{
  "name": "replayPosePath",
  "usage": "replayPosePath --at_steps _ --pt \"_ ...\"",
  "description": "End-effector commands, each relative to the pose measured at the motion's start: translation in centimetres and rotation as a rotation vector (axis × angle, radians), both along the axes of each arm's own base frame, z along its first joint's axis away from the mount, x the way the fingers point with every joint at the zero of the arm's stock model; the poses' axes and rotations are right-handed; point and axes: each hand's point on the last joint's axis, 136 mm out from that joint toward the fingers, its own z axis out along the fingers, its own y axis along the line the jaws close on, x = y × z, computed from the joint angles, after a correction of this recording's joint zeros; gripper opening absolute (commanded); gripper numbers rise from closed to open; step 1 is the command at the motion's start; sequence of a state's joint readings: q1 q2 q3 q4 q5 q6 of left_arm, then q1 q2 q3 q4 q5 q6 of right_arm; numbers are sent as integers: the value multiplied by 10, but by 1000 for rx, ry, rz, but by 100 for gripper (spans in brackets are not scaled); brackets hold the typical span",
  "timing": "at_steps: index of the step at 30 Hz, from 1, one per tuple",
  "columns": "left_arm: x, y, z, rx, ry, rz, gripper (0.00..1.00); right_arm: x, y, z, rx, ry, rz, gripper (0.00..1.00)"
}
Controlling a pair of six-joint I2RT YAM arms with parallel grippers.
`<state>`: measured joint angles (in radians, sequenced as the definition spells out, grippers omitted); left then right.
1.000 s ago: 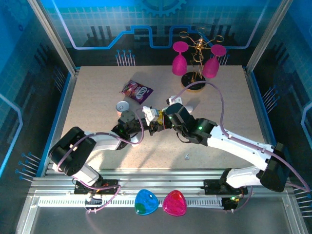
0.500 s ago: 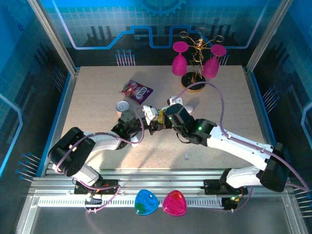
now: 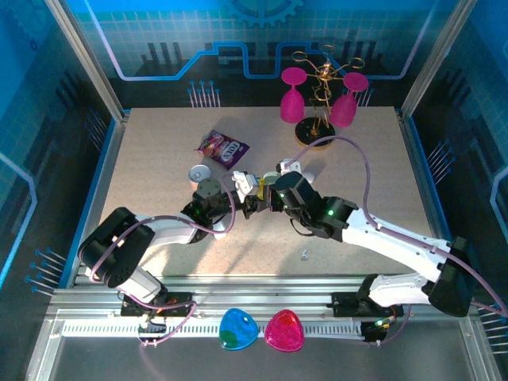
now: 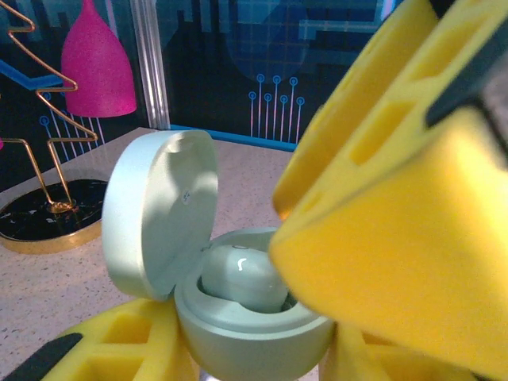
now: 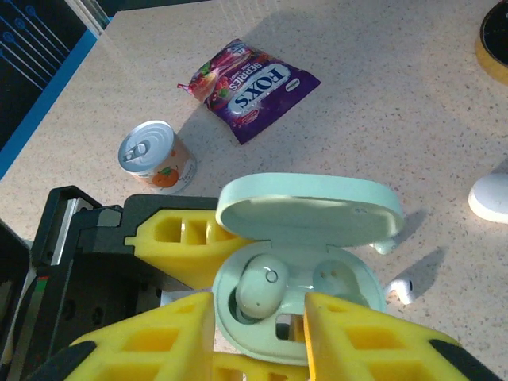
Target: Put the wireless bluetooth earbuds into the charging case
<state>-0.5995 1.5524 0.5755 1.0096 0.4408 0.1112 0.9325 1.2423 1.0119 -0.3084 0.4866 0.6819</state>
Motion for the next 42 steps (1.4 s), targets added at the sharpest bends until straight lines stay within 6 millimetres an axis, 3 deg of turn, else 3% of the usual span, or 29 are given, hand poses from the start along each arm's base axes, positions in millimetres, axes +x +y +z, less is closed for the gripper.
replayPosePath --at_steps 1,10,18,24,28,36,42 --pt "0 -2 30 -51 -83 0 27 2 -5 13 50 -39 -6 40" --pt "2 7 27 -57 -92 22 27 -11 -10 30 118 -134 101 54" --pt "-4 19 28 -66 -91 34 27 -14 -42 15 167 -144 67 56" --pt "-13 25 33 -79 -88 31 27 1 -78 -33 185 11 -53 56" --pt "-22 29 39 -89 -89 27 27 20 -90 -70 130 102 -87 57" --pt "-38 37 49 -82 -96 14 27 60 -74 -129 72 269 -57 55" --pt "-43 40 50 -67 -109 15 27 83 -53 -154 126 367 -80 46"
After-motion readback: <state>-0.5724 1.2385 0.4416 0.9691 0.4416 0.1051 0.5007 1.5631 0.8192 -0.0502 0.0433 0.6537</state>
